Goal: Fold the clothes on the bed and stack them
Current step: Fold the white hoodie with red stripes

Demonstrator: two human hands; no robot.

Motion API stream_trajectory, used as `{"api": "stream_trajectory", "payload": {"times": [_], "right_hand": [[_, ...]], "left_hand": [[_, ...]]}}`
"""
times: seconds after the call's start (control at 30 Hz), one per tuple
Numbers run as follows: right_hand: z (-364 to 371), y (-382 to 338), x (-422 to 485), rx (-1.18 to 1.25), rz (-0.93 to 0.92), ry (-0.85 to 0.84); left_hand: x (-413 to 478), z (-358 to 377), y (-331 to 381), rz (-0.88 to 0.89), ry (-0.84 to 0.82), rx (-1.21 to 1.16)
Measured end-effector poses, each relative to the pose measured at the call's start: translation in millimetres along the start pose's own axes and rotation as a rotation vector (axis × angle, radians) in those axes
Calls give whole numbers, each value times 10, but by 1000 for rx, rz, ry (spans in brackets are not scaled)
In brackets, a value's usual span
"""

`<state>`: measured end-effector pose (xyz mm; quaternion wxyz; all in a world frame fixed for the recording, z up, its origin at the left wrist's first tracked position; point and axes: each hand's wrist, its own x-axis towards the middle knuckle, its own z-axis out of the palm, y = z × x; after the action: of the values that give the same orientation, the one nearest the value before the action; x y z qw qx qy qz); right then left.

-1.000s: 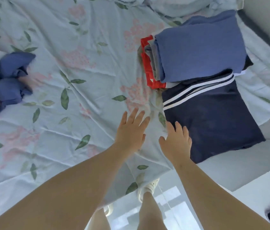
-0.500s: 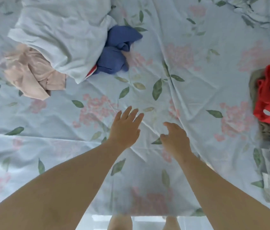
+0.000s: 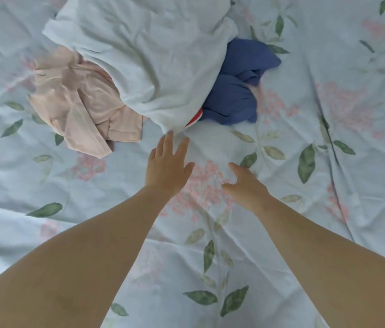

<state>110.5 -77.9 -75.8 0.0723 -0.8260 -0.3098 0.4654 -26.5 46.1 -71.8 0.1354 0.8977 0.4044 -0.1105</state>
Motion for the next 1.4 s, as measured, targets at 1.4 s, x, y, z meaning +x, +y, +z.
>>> {"api": "stream_trajectory", "payload": {"times": [1.4], "right_hand": [[-1372,-556,-2952,561,-682,94]], "left_hand": [[-2172,-2842,1351,-208,297,-1188]]}}
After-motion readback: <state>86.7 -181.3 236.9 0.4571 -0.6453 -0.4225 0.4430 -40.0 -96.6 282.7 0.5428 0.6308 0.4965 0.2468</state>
